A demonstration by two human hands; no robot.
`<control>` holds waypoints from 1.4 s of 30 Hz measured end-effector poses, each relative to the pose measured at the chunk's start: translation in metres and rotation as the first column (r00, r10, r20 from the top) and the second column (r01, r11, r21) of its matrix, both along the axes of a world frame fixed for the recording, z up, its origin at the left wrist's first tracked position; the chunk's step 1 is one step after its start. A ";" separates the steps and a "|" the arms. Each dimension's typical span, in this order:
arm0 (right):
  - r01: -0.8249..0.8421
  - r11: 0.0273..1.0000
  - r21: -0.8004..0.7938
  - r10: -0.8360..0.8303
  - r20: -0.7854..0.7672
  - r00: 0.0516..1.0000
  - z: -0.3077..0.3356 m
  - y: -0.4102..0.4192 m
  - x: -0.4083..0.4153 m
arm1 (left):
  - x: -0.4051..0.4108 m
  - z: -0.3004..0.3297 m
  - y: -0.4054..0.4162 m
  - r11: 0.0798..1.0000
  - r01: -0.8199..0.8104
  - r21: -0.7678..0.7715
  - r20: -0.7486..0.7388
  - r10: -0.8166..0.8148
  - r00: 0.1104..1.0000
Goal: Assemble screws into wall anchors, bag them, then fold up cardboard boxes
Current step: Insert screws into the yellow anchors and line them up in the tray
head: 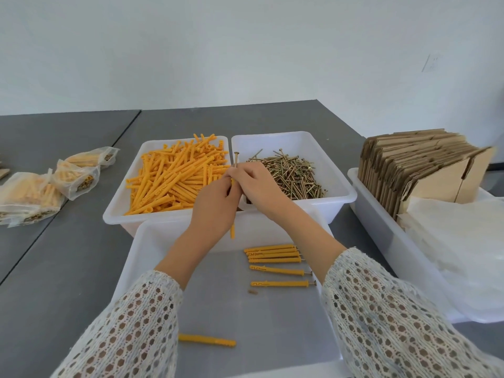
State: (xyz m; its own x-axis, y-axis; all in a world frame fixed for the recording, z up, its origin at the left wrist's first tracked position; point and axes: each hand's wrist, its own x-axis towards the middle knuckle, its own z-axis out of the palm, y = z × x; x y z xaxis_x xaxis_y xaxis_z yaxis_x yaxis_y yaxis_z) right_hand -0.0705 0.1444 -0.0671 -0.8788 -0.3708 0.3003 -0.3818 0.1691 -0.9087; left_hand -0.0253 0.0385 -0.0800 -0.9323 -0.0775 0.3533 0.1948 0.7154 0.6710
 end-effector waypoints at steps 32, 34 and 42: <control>0.170 0.950 -0.263 -0.144 0.117 0.983 0.008 0.010 -0.012 | 0.009 0.021 -0.020 0.939 0.161 0.304 0.027 -0.178 0.984; 0.281 0.913 -0.296 -0.218 0.230 0.948 0.008 0.016 -0.020 | 0.012 0.024 -0.018 0.927 0.264 0.267 0.107 -0.300 0.948; 0.475 0.817 -0.328 -0.198 0.614 0.764 -0.001 0.033 -0.036 | 0.045 -0.009 0.038 0.642 0.681 -0.352 0.484 -0.497 0.720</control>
